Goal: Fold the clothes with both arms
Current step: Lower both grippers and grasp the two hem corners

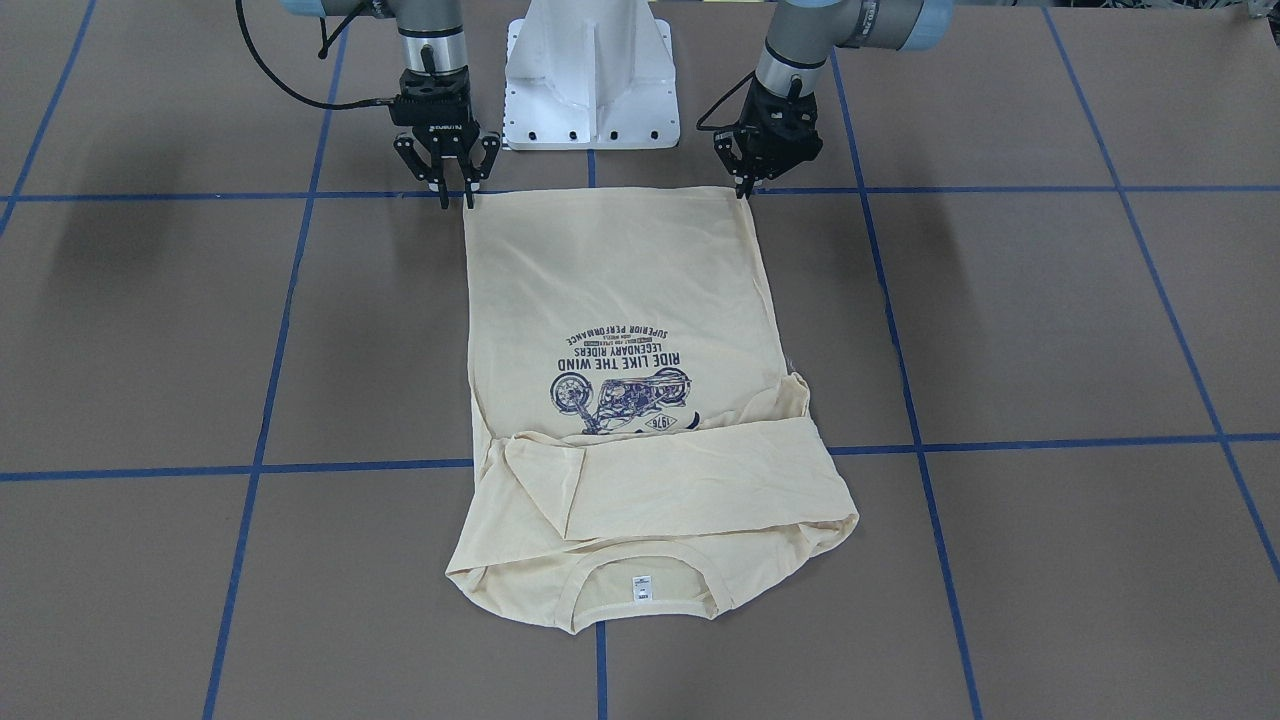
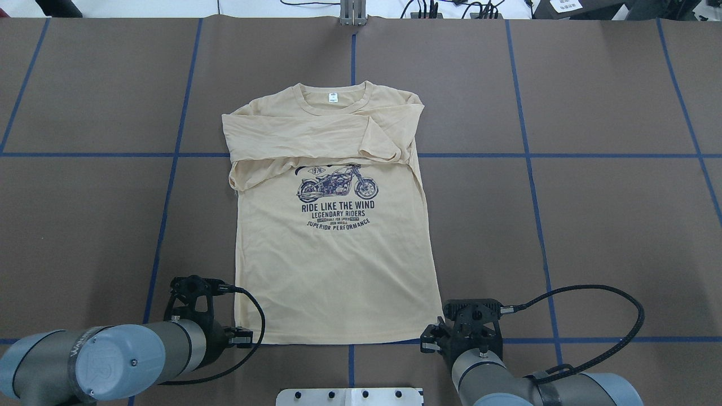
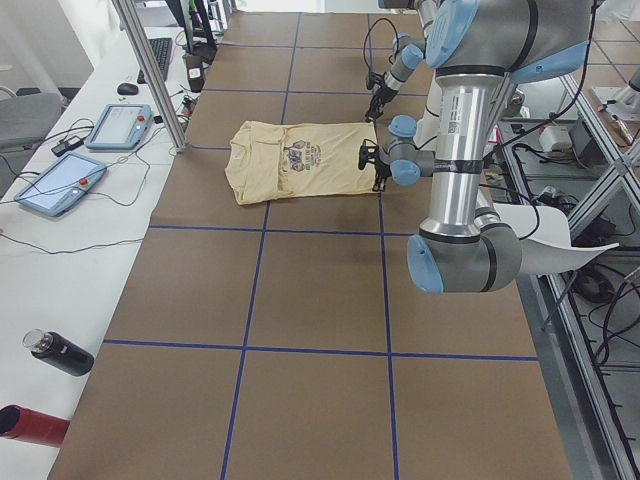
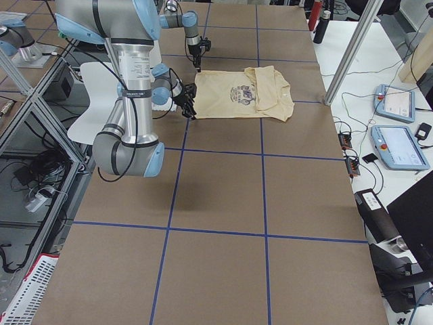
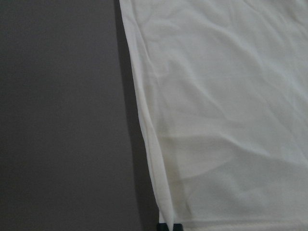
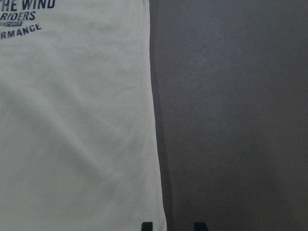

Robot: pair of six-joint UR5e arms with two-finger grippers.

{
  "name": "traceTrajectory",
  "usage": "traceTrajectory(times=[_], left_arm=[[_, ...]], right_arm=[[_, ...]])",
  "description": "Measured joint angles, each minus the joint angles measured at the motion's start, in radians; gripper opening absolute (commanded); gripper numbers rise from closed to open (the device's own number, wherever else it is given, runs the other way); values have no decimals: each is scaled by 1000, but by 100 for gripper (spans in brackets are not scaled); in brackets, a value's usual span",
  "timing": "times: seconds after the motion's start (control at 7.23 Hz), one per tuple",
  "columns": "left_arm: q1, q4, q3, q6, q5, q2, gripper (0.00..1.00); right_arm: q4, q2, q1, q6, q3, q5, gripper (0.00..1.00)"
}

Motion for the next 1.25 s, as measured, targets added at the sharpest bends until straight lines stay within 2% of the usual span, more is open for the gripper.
traceTrajectory(times=[0.69,0.97,1.25], left_arm=[[1,0,1,0,-1,0,0],[1,0,1,0,-1,0,0],[1,0,0,0,0,2,0]], right_arm=[[-7,4,-46,64,-5,-4,41],[-8,4,-52,65,-11,-6,33],[-7,3,-52,66,-16,-7,33]])
